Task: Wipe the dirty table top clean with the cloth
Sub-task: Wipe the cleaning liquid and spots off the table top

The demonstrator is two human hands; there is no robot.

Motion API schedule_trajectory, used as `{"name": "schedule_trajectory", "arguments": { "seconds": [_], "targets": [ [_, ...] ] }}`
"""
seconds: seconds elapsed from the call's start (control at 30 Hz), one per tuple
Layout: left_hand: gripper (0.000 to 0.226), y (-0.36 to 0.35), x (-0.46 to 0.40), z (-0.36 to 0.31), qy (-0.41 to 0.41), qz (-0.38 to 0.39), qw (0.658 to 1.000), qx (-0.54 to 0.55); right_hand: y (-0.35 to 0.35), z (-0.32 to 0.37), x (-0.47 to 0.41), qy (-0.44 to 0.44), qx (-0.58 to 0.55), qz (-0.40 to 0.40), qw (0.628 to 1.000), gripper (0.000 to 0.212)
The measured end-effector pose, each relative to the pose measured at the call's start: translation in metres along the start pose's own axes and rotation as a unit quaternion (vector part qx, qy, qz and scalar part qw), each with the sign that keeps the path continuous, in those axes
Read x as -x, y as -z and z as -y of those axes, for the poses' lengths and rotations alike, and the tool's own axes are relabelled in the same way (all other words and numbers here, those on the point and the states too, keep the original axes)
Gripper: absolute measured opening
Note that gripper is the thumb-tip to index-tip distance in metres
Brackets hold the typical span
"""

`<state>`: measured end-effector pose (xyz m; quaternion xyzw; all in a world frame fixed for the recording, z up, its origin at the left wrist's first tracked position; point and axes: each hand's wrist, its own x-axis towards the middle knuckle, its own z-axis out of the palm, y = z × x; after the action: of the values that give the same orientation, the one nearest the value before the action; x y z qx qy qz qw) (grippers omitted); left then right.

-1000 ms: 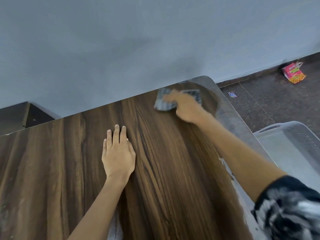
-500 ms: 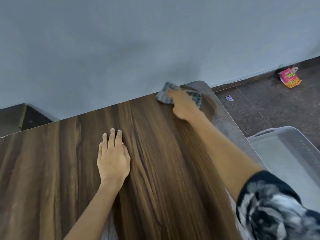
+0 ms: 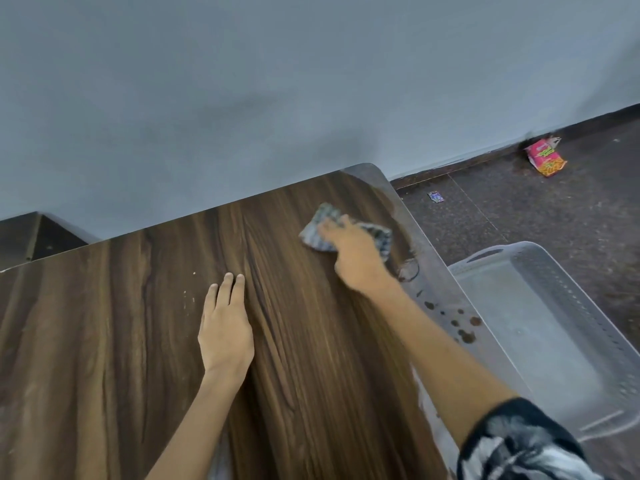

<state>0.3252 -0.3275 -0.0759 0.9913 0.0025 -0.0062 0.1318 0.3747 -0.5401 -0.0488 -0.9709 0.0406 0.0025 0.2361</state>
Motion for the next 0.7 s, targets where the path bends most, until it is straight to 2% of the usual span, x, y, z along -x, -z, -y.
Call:
{"name": "schedule_trajectory", "arguments": {
  "seconds": [0.1,0.17,0.23,0.3,0.37,0.43,0.5,0.57,0.63,0.7],
  "targets": [
    [0.059,0.0,0.03,-0.005,-0.025,0.014,1.0,-0.003,-0.014,0.008,0.077,0.125,-0.025,0.048,0.991,0.073],
    [0.062,-0.001,0.048,-0.004,-0.033,0.024,0.999,-0.011,-0.016,-0.011,0.121,0.167,-0.03,0.036,0.985,0.073],
    [0.064,0.0,0.065,-0.004,-0.035,0.033,0.999,-0.018,-0.01,-0.039,0.137,0.08,-0.025,0.004,0.996,0.075],
    [0.066,0.001,0.077,-0.006,-0.032,0.038,0.999,-0.02,0.002,-0.055,0.117,-0.012,-0.029,-0.047,0.998,0.07],
    [0.068,0.002,0.089,-0.009,-0.026,0.04,0.999,-0.022,0.013,-0.05,0.087,-0.049,-0.021,-0.059,0.997,0.066],
    [0.07,0.004,0.1,-0.013,-0.02,0.043,0.999,-0.023,0.014,-0.03,0.072,-0.054,-0.03,-0.036,0.997,0.068],
    [0.072,0.006,0.112,-0.018,-0.015,0.05,0.998,-0.023,0.004,-0.011,0.085,0.001,-0.046,0.002,0.999,0.071],
    [0.073,0.008,0.123,-0.02,-0.017,0.056,0.998,-0.024,-0.012,-0.004,0.128,0.099,-0.059,0.057,0.992,0.073],
    [0.074,0.008,0.135,-0.02,-0.023,0.064,0.997,-0.028,-0.019,-0.007,0.183,0.193,-0.054,0.078,0.976,0.074],
    [0.074,0.008,0.144,-0.02,-0.027,0.068,0.997,-0.029,-0.012,-0.025,0.223,0.185,-0.075,0.074,0.977,0.074]
  ]
}}
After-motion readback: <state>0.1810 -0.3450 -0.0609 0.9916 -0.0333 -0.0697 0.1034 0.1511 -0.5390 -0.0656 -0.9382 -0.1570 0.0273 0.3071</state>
